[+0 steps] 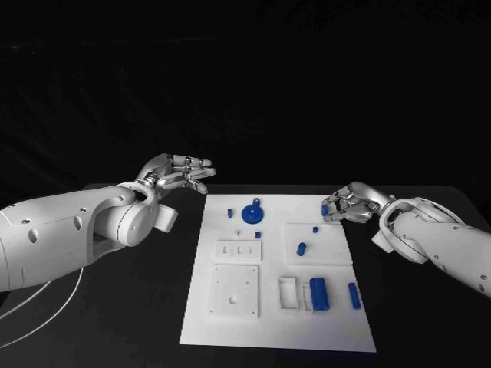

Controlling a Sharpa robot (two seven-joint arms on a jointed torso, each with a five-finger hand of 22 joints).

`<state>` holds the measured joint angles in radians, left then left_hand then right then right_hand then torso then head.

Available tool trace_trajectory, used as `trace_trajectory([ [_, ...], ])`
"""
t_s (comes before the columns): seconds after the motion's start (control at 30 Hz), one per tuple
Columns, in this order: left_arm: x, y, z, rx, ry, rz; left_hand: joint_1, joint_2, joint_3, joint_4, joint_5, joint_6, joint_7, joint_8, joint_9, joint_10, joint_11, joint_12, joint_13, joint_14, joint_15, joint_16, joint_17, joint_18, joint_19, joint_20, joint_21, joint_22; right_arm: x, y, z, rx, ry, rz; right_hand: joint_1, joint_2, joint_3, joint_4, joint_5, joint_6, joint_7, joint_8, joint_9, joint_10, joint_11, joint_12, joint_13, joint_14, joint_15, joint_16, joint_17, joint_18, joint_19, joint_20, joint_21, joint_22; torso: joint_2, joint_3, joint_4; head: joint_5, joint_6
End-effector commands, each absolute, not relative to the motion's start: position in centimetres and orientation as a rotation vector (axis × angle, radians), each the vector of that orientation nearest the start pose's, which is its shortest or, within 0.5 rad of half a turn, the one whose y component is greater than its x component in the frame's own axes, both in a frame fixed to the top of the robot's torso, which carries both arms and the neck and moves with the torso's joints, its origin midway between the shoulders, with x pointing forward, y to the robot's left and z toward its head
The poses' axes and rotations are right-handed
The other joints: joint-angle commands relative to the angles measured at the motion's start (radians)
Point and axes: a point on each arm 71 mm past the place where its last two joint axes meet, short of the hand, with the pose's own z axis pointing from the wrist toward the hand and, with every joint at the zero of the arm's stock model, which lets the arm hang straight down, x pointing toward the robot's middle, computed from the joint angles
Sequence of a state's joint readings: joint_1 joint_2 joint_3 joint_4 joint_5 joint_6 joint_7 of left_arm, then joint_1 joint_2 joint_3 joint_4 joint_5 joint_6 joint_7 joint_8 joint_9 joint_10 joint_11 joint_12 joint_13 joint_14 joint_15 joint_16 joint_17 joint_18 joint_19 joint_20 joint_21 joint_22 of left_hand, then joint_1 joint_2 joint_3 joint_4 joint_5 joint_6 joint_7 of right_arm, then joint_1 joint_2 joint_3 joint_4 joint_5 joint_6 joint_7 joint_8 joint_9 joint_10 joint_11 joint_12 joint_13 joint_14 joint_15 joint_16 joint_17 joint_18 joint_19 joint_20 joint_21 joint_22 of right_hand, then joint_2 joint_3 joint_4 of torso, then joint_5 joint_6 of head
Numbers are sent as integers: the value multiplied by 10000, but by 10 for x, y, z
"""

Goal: Assemble the parts on the task board

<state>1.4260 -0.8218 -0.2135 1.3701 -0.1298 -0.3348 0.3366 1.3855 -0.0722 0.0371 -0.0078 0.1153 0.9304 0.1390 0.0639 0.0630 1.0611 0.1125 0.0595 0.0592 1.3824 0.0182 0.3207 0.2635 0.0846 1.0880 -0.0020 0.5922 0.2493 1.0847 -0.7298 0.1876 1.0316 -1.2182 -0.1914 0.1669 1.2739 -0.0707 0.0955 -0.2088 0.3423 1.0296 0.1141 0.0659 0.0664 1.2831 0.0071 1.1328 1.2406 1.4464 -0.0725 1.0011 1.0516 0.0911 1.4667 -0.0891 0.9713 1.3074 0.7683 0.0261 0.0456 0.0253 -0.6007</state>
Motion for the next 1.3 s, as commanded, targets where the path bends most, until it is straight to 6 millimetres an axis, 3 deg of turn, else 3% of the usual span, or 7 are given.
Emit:
trace_trajectory([
  [0.03, 533, 247, -133, -8565, 14375, -13215, 58, 0, 47, 3, -38, -25, -17, 45, 13, -73, -29, 0, 11, -65, -2, 15, -9, -45, -65, 22, 65, 8, 558, -295, -205, 1966, 16469, 7059, -60, 70, 285, -60, -159, 141, -23, -34, -12, 73, -19, 50, 19, 8, 54, 29, 23, 69, 622, 38, 39, 1216, -6, 6, -6, -1, -29],
  [0.27, 534, 247, -133, -8574, 14387, -13204, 58, 0, 47, 3, -38, -25, -17, 45, 13, -73, -29, 0, 11, -65, -2, 15, -9, -45, -65, 22, 65, 8, 558, -295, -208, 1951, 16552, 7024, -197, 154, 1147, -234, -689, 520, -114, -44, -14, 94, -85, 78, 65, 10, 7, 13, 35, 34, 620, -9, 47, 1217, -15, 8, -33, 6, -37],
  [0.4, 534, 247, -133, -8576, 14401, -13203, 58, 0, 47, 3, -38, -25, -17, 45, 13, -73, -29, 0, 11, -65, -2, 15, -9, -45, -65, 22, 65, 8, 557, -295, -209, 1963, 16565, 6989, -87, 394, 1809, -355, -1685, 938, -209, -32, 21, 83, -148, 72, 83, 10, -41, -5, 37, 3, 616, -55, 47, 1218, -27, 16, -27, 7, -18],
  [0.6, 534, 247, -133, -8579, 14410, -13195, 58, 26, 44, -5, -50, -38, -7, 36, 10, -75, -27, 0, 11, -71, -2, 32, -14, -39, -74, 26, 80, 21, 557, -293, -211, 1955, 16578, 6988, -178, 461, 2807, -400, -2489, 1387, -314, -27, 43, 96, -206, 77, 110, 14, -96, -42, 32, -45, 605, -108, 25, 1215, -27, 21, -11, 88, -14],
  [0.87, 534, 247, -133, -8585, 14409, -13180, 68, 41, 34, -28, -62, -25, -2, 37, 10, -79, -29, 2, 11, -75, -7, 40, -18, -39, -82, 24, 87, 28, 557, -294, -210, 2010, 16459, 6853, -257, 420, 2903, -274, -2581, 1702, -414, -27, 63, 118, -246, 67, 120, 20, -136, -55, 49, -80, 610, -158, 37, 1218, -27, 14, -21, 17, -46],
  [1.03, 534, 247, -133, -8586, 14411, -13179, 68, 41, 34, -28, -62, -25, -2, 37, 10, -79, -29, 2, 11, -75, -7, 40, -18, -39, -82, 24, 87, 28, 557, -294, -210, 2096, 16409, 6734, -229, 186, 2461, -222, -2292, 1395, -342, -33, 25, 99, -210, 19, 97, 25, -109, -62, 64, -56, 612, -146, 5, 1209, -19, 18, -9, -3, -48],
  [1.3, 534, 247, -133, -8593, 14412, -13168, 59, 49, 19, -40, -83, -59, -3, 34, 9, -70, -31, 4, 12, -77, -7, 46, -23, -43, -89, 21, 95, 36, 557, -297, -210, 2179, 16244, 6546, -169, 80, 1968, -33, -2312, 1079, -265, -33, 30, 48, -168, -52, 58, 29, -55, -66, 84, -2, 626, -84, -19, 1203, -21, 22, -21, -16, -30],
])
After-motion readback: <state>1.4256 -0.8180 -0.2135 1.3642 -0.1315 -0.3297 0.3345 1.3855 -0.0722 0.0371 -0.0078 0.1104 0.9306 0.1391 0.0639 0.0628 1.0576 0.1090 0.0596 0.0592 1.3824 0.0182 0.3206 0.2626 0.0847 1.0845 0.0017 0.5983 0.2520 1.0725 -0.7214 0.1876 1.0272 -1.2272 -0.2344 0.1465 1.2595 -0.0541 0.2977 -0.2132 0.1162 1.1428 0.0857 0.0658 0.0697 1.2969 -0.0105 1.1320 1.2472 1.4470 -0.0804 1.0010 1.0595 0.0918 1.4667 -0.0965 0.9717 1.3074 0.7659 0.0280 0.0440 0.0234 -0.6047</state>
